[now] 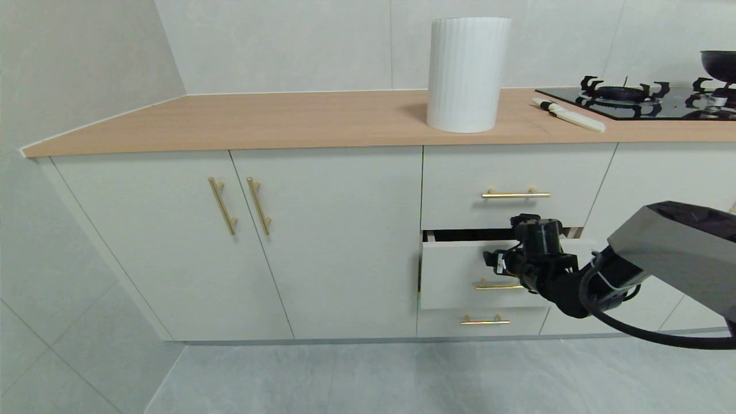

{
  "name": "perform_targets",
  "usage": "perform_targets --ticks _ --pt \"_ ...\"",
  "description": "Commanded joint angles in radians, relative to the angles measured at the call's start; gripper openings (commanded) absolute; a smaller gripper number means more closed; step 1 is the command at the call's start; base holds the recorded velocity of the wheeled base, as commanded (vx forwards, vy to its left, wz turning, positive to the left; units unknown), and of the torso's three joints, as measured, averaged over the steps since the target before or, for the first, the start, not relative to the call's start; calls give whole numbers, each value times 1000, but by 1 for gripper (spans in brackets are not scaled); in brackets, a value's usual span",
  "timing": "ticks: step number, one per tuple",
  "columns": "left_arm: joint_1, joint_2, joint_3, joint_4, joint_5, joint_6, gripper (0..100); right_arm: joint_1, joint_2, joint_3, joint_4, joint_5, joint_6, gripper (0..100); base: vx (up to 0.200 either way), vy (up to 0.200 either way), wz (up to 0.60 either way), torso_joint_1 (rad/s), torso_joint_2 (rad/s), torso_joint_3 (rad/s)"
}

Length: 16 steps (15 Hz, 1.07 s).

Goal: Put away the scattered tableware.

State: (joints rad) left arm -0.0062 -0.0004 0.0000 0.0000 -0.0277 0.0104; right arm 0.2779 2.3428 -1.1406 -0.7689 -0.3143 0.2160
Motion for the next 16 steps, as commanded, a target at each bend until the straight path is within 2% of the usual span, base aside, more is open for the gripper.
perform_targets --ticks 1,16 --pt "0 0 0 0 0 0 100 -9 50 -5 -24 0 -1 100 0 0 0 0 0 0" --pt "0 0 -2 0 0 0 100 -49 158 -154 -87 -46 34 100 0 0 0 0 0 0"
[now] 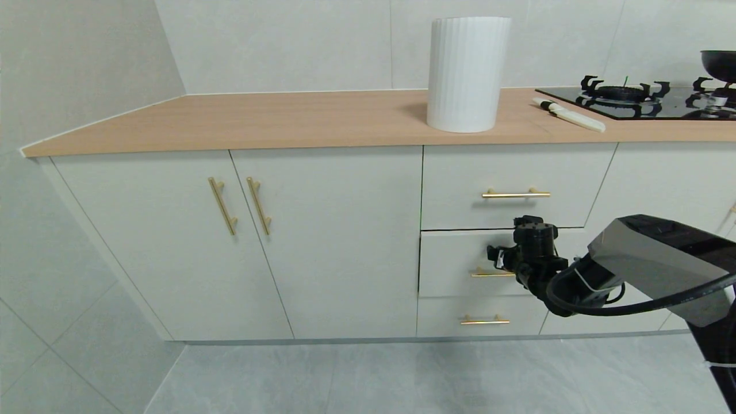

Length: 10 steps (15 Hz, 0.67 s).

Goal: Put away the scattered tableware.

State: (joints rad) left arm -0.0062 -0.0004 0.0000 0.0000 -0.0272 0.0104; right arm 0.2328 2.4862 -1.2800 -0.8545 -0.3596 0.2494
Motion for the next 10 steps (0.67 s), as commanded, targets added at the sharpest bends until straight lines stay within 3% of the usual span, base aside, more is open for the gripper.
perform_targets --ticks 1,10 --pt "0 0 -2 0 0 0 100 -6 20 -30 -3 -15 2 100 0 0 0 0 0 0" --pt "0 0 0 0 0 -1 100 -7 17 -28 -41 -29 1 100 0 0 0 0 0 0"
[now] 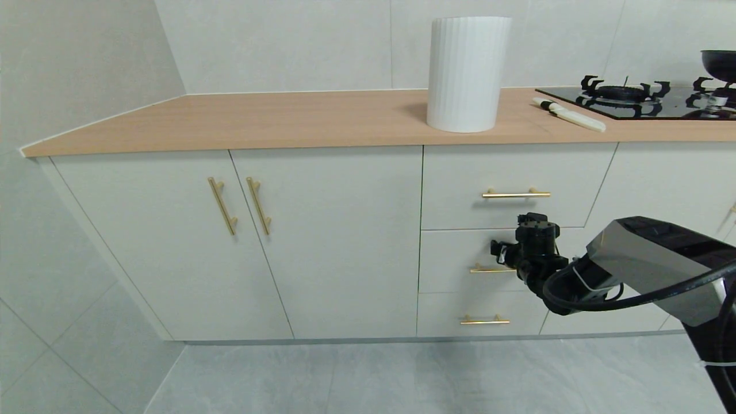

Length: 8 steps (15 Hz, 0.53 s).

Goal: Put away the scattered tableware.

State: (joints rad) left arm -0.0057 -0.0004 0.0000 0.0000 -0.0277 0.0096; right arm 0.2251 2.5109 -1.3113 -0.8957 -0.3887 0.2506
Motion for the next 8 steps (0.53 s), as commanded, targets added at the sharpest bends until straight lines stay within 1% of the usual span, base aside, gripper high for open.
perform_targets --ticks 1,4,6,7,8 --pt "0 0 -2 0 0 1 100 0 -55 49 1 -6 -2 100 0 0 0 0 0 0" --pt "0 0 0 0 0 0 100 8 -216 242 0 -6 -4 100 0 0 0 0 0 0" --pt "0 0 -2 0 0 1 100 10 -406 426 -5 -7 -4 100 0 0 0 0 0 0" --pt "0 0 0 0 0 1 100 10 -477 478 -5 -12 -8 100 0 0 0 0 0 0" --pt "0 0 -2 0 0 1 100 13 -627 566 -5 -32 -10 100 0 0 0 0 0 0"
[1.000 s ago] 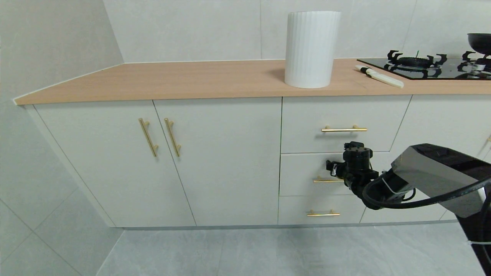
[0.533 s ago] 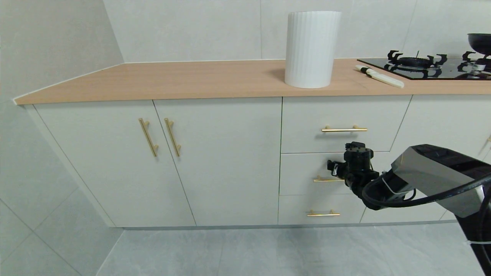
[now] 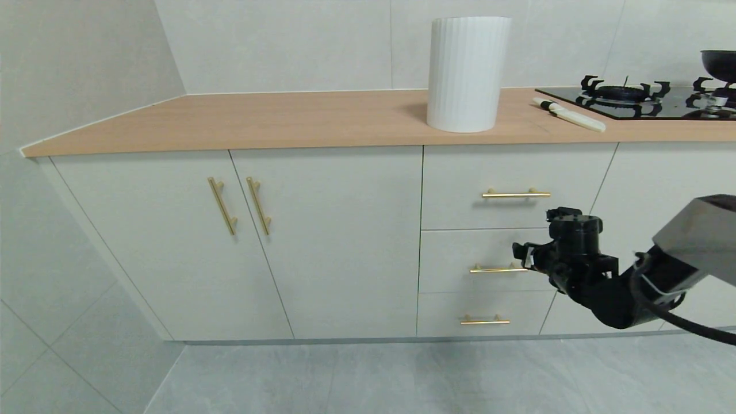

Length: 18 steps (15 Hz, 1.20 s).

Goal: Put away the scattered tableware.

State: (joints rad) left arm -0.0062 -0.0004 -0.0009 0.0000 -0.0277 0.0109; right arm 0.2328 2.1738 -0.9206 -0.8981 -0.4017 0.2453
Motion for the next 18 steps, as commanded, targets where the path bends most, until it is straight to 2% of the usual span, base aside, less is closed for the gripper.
perform_targets --ticks 1,4,7,10,11,12,14,18 --pt "0 0 1 0 0 0 100 11 -419 249 -2 -34 -14 100 0 0 0 0 0 0" --pt "0 0 1 0 0 0 100 11 -806 460 1 -39 -146 100 0 0 0 0 0 0" --pt "0 0 1 0 0 0 100 -4 -1163 557 74 -43 -287 100 0 0 0 0 0 0" --pt "0 0 -1 0 0 0 100 -43 -1454 548 308 -42 -336 100 0 0 0 0 0 0" --pt "0 0 -1 0 0 0 100 -46 -1612 528 475 -43 -353 100 0 0 0 0 0 0" --pt "0 0 1 0 0 0 100 -52 -1686 519 548 -43 -357 100 0 0 0 0 0 0" --pt "0 0 1 0 0 0 100 -121 -1870 508 708 -29 -393 100 0 0 0 0 0 0" --pt "0 0 1 0 0 0 100 -158 -2083 494 837 -14 -437 100 0 0 0 0 0 0"
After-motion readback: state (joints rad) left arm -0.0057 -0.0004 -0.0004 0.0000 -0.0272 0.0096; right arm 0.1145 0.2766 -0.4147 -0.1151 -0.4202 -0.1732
